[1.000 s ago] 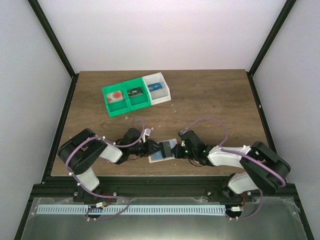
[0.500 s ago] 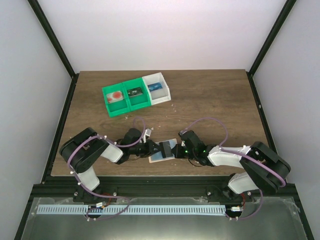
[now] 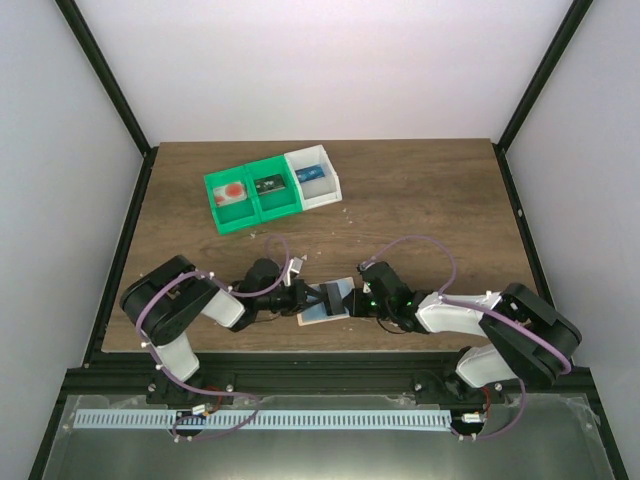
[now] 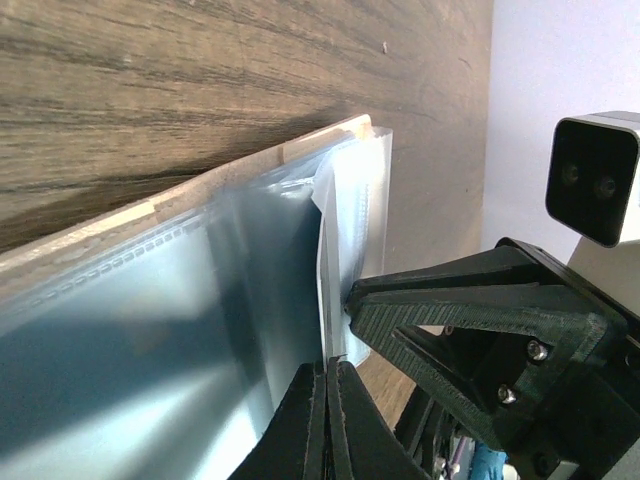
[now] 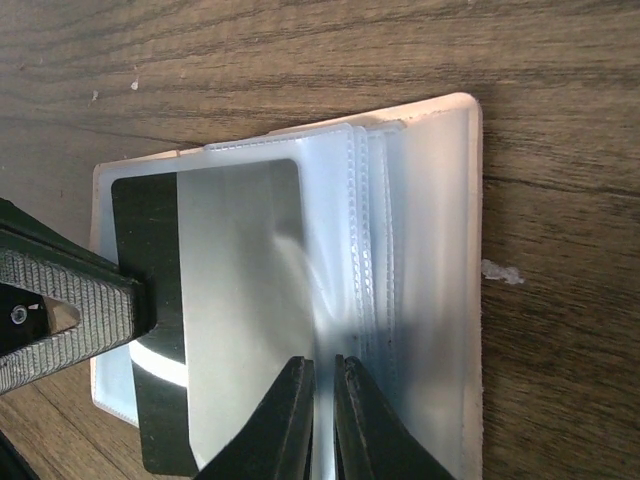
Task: Take the credit cards out of the card holder
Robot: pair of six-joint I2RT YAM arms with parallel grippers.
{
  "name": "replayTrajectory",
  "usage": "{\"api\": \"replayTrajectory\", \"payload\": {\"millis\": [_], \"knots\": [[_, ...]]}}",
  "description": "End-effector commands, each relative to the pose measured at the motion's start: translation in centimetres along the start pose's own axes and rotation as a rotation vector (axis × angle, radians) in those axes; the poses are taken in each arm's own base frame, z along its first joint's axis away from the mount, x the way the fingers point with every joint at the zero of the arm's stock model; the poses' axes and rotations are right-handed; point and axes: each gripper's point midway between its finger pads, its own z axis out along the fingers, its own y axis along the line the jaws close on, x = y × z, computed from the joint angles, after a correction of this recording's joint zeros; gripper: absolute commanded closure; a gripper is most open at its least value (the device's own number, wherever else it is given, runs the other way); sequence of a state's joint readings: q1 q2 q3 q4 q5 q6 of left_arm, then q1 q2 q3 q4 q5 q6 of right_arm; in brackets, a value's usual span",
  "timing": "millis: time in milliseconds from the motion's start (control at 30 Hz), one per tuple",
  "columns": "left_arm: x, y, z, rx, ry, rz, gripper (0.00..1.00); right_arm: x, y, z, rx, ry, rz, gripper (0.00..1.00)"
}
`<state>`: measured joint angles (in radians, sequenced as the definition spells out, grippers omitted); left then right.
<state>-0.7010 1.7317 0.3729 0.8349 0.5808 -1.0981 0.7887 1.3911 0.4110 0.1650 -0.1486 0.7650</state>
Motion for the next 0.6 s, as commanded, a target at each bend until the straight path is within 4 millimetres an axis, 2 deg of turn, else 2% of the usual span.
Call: {"api": "replayTrajectory", "payload": {"millis": [0, 367, 567], "knots": [[0.7, 0.4, -0.2, -0.022, 0.022, 0.014, 1.00, 1.6, -2.0, 0.2, 0.069, 0.044, 0.015, 0.91], [0.9, 2.5, -1.7, -0.085, -0.003, -0.002, 1.00, 1.5, -1.9, 0.4, 0.074, 0.052, 0.009, 0.91], [0.7, 2.6, -2.8, -0.107, -0.024, -0.007, 1.00, 1.1, -1.7, 0.1, 0.079, 0.042, -0.008, 0.91]]}}
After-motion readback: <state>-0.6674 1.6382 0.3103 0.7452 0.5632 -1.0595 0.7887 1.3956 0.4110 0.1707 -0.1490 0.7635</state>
